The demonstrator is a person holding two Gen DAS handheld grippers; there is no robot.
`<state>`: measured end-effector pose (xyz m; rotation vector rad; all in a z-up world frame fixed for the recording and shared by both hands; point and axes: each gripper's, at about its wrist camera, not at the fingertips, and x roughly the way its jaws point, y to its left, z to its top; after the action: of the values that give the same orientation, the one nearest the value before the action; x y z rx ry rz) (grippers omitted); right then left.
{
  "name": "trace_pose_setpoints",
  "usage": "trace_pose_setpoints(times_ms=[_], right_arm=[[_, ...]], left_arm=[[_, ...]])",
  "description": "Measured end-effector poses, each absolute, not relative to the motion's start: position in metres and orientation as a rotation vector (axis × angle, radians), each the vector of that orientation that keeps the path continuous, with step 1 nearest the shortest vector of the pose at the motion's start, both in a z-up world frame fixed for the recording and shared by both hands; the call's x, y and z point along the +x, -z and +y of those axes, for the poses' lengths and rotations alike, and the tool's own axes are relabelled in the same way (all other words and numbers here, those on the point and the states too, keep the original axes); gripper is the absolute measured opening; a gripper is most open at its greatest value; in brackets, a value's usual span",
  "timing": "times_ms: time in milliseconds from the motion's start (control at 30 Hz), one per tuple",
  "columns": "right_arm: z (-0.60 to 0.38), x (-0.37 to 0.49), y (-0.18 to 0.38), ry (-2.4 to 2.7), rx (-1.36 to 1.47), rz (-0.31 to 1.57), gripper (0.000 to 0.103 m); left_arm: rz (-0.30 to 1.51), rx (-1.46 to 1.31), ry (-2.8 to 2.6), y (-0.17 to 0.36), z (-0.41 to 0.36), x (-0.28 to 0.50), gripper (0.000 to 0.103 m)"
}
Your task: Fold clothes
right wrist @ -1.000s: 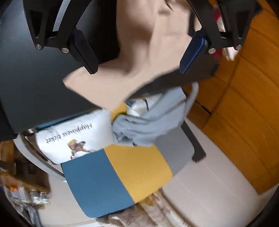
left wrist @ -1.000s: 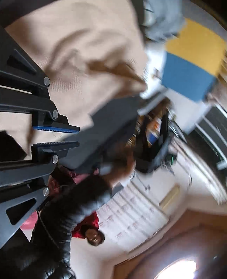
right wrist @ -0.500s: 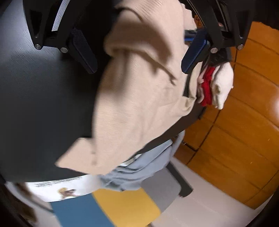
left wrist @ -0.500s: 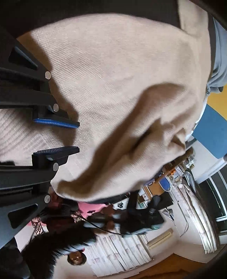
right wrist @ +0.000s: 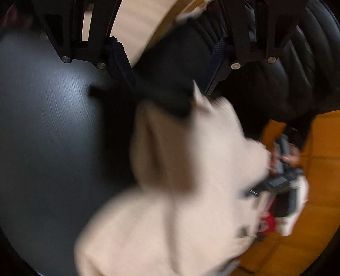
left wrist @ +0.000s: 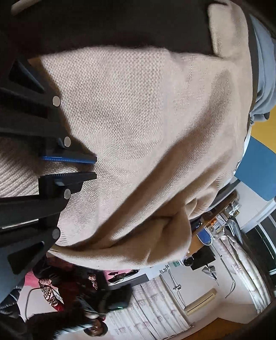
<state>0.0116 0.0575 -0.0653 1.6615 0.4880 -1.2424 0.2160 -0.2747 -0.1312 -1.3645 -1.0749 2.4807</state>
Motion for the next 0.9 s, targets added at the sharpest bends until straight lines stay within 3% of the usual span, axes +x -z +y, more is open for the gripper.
trace_pose_setpoints(times_ms=[67, 167, 233, 300, 500, 567, 633, 800, 900], right_arm=[[0.084, 0.013, 0.059, 1.324, 1.678, 0.442, 0.067], [0.109, 0.012, 0.035, 1.495, 1.610, 0.323, 0.074], [0.107, 0.008, 0.017, 1.593, 1.485, 0.243, 0.090], [0.094, 0.004, 0.005, 1.640, 1.353, 0.191, 0.098], [0.024, 0.010, 0.027, 1.523, 1.271, 0.378, 0.099], [0.009, 0.015, 0.041, 1.489, 1.295, 0.441, 0.094], [0.004, 0.020, 0.053, 1.471, 1.322, 0.464, 0.082], [0.016, 0.019, 0.065, 1.448, 1.370, 0.403, 0.078], [0.016, 0.018, 0.069, 1.438, 1.378, 0.406, 0.048]], left_arm=[[-1.124, -1.340, -2.453, 0.128, -0.280, 0.219, 0.020], [-1.162, -1.264, -2.518, 0.117, -0.293, 0.234, 0.020], [-1.186, -1.206, -2.585, 0.109, -0.302, 0.249, 0.021], [-1.160, -1.158, -2.690, 0.097, -0.310, 0.264, 0.026], [-1.130, -1.293, -2.782, 0.099, -0.320, 0.288, 0.038], [-1.141, -1.322, -2.775, 0.104, -0.318, 0.292, 0.041], [-1.136, -1.345, -2.775, 0.109, -0.317, 0.298, 0.043], [-1.213, -1.282, -2.736, 0.116, -0.316, 0.309, 0.048], [-1.236, -1.285, -2.699, 0.116, -0.312, 0.303, 0.049]])
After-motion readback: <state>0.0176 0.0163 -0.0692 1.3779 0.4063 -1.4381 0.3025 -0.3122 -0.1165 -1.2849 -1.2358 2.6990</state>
